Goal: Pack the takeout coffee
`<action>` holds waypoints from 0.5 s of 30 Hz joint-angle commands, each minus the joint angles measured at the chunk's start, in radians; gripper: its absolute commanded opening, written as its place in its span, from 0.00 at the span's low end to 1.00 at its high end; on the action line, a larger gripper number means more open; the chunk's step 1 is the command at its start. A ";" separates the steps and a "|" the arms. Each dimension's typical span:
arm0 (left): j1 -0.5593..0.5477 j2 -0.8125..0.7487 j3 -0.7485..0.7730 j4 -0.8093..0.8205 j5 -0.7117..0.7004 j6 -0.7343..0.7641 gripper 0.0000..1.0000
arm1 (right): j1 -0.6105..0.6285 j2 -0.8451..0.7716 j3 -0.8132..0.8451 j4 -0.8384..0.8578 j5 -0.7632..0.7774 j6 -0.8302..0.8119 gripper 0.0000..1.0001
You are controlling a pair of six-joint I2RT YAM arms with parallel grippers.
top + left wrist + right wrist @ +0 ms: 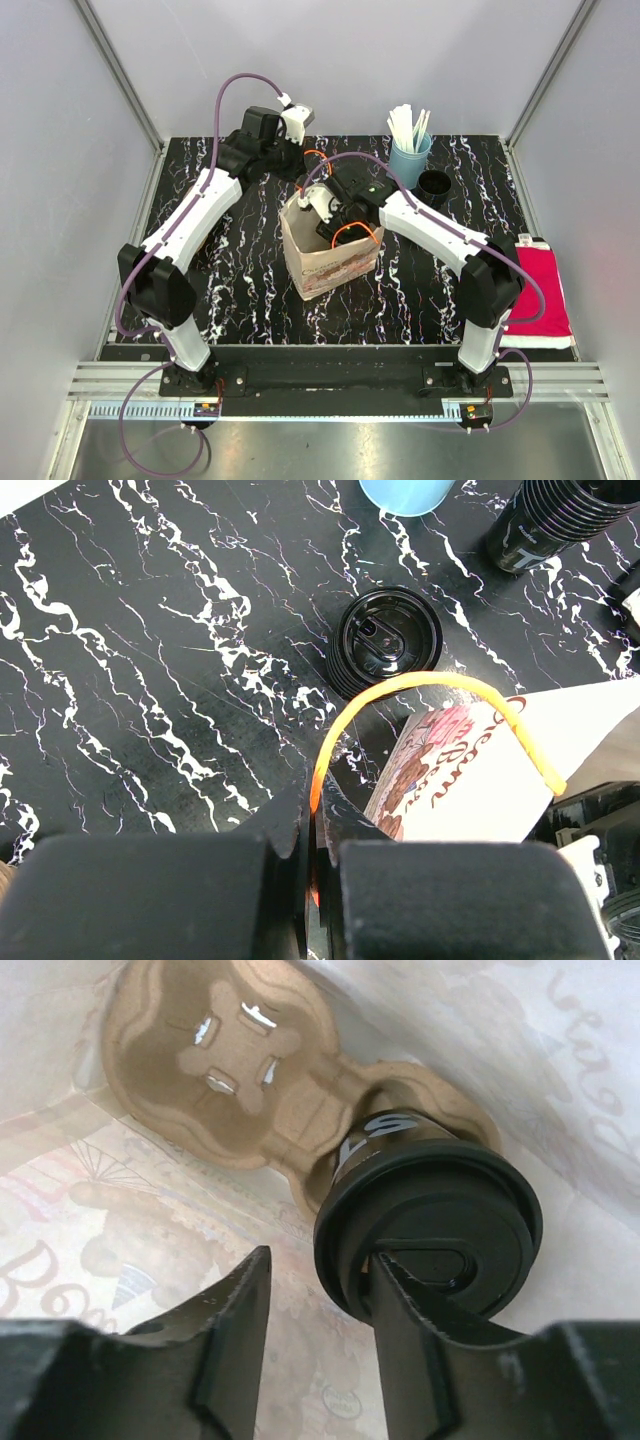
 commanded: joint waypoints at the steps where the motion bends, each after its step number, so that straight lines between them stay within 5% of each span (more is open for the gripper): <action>1: -0.006 -0.043 0.004 0.049 0.024 0.001 0.00 | 0.005 -0.042 0.064 -0.044 0.024 -0.014 0.53; 15: -0.010 -0.035 0.009 0.044 0.027 0.005 0.00 | 0.005 -0.088 0.177 -0.105 -0.005 -0.019 0.79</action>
